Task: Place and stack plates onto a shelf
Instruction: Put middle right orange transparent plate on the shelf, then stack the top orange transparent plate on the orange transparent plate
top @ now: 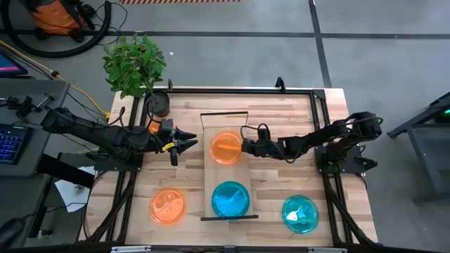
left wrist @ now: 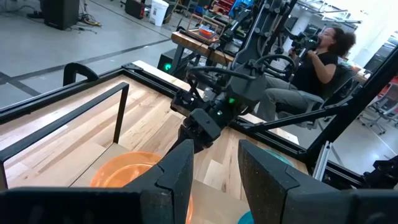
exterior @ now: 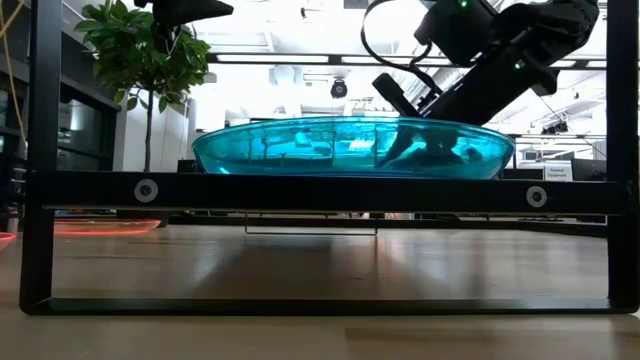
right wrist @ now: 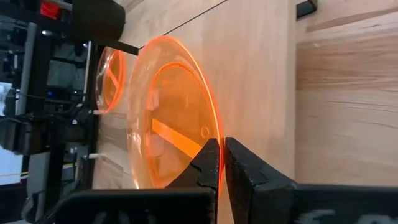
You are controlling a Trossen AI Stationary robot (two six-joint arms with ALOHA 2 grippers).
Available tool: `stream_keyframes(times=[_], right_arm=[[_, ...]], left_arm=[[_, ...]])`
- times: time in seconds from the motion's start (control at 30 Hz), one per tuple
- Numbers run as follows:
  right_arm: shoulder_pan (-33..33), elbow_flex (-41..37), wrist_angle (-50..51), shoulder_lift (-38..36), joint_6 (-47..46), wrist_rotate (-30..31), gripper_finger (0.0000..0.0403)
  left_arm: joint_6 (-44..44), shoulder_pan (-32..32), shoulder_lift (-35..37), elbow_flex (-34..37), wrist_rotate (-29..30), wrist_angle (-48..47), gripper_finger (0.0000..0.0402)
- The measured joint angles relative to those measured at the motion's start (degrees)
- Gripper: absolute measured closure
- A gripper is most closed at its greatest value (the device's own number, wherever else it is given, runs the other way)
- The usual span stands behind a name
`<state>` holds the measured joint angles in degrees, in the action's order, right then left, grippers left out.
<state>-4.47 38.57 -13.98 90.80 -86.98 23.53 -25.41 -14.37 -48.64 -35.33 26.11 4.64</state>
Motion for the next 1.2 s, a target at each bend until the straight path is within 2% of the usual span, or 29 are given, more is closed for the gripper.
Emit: stream_keyframes(times=[0.13, 0.4, 0.53, 0.73, 0.87, 1.03, 1.2], right_arm=[[0.00, 0.00, -0.50, 0.00, 0.77, -0.02, 0.0375], [0.00, 0.00, -0.20, -0.65, 3.42, -0.62, 0.0274], [0.09, 0.00, 4.66, -4.24, 7.14, -2.02, 0.0246], [-0.09, 0.00, 19.89, -15.02, 10.99, -2.54, 0.0240], [-1.71, 0.00, 25.34, -23.71, 15.08, -1.36, 0.0240], [-5.85, 0.00, 21.46, -31.95, 24.88, 3.04, 0.0240], [-10.04, 0.00, 11.48, -34.99, 37.88, 6.42, 0.0240]], left_arm=[[0.00, 0.00, 0.00, 0.00, 0.00, 0.00, 0.0284], [0.00, 0.00, 0.00, 0.00, 0.02, 0.00, 0.0284], [0.02, 0.00, 0.00, 0.00, 0.00, -0.02, 0.0284], [0.02, 0.00, 0.00, 0.00, 0.02, -0.02, 0.0284], [0.00, 0.00, 0.00, 0.00, 0.02, -0.04, 0.0284], [0.00, 0.00, 0.00, 0.00, 0.02, -0.07, 0.0284], [0.02, -0.01, -0.01, 0.00, 0.02, -0.05, 0.0284]])
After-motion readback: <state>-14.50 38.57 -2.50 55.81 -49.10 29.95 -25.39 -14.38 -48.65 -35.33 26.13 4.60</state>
